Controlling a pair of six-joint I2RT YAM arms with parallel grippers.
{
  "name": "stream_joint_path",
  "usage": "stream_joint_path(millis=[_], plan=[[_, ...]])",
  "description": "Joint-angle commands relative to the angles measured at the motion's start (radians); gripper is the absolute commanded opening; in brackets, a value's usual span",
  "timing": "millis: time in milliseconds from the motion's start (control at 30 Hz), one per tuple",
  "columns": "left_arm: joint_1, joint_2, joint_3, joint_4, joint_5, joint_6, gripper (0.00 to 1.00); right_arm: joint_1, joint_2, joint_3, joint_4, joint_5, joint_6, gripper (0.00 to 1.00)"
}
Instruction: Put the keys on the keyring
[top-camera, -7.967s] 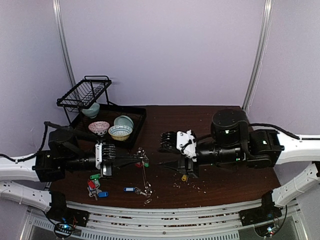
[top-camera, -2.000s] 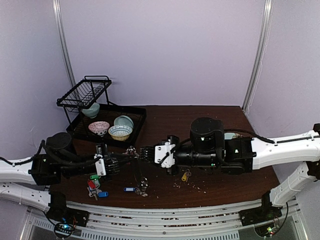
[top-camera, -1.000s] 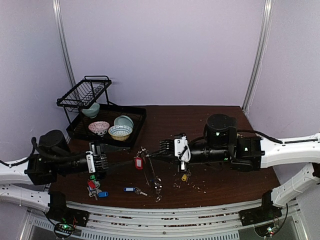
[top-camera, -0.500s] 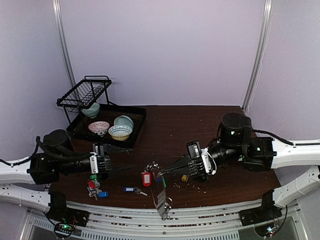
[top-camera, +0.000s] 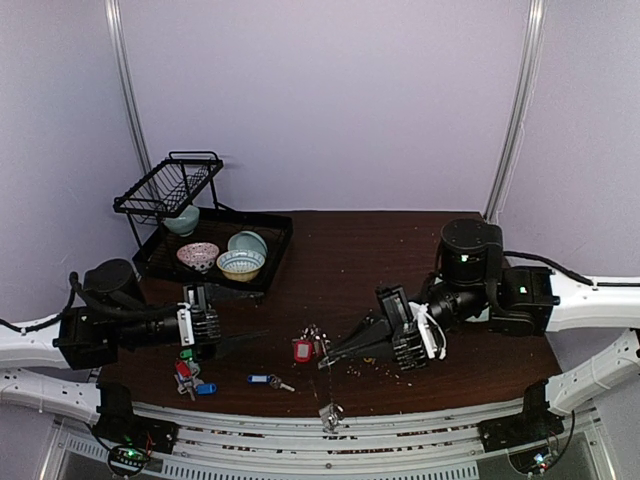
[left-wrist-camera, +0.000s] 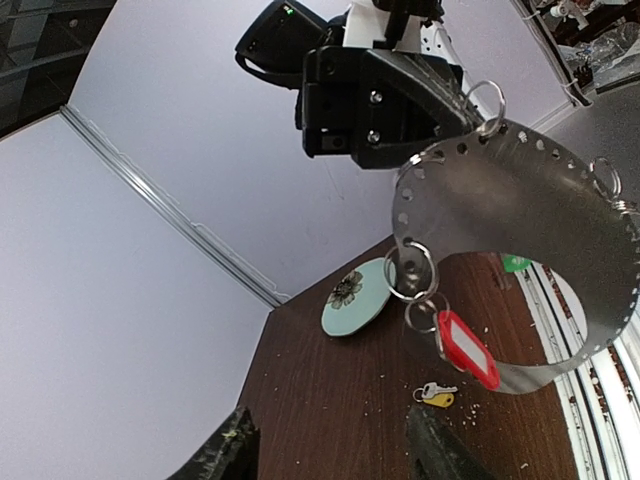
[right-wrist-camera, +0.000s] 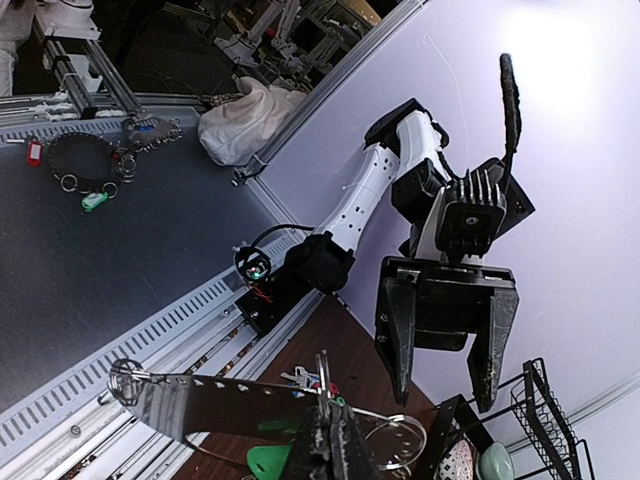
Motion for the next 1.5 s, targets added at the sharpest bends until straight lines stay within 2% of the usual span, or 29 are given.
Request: stream_joint_path(millis=[0, 300, 567, 867, 967, 1033, 1233, 1333, 1467], plan=[[0.007, -0.003, -0.006, 0.059, -0.008, -0.019, 0.53, -0.004, -0.02, 0.047, 0.013, -0.033, -0.01, 0.0], [0.007, -0.037, -0.016, 0.097, -0.05, -0.04, 0.53, -0.005, -0.012, 0.018, 0.141, 0.06, 0.161, 0.0], [0.007, -0.039, -0.01, 0.116, -0.05, -0.067, 0.53, -0.004, -0.015, -0.048, 0.324, 0.304, 0.379, 0.0], [0.007, -0.005, 0.011, 0.132, -0.049, -0.129, 0.49, 0.001, 0.009, -0.087, 0.405, 0.549, 0.573, 0.0], [0.008, 0.012, 0.018, 0.129, -0.059, -0.155, 0.5, -0.002, 0.031, -0.077, 0.385, 0.623, 0.644, 0.0], [0.011, 0.029, 0.015, 0.135, -0.064, -0.165, 0.5, -0.004, 0.028, -0.079, 0.331, 0.674, 0.636, 0.0], [0.037, 0.187, 0.112, 0.102, -0.172, -0.301, 0.5, -0.074, -0.081, -0.192, 0.24, 0.86, 0.675, 0.0], [0.095, 0.345, 0.253, -0.018, -0.152, -0.431, 0.47, -0.125, -0.186, -0.274, 0.19, 0.948, 0.712, 0.0], [0.137, 0.621, 0.47, -0.172, -0.169, -0.627, 0.37, -0.199, -0.28, -0.312, 0.055, 1.127, 0.793, 0.0]])
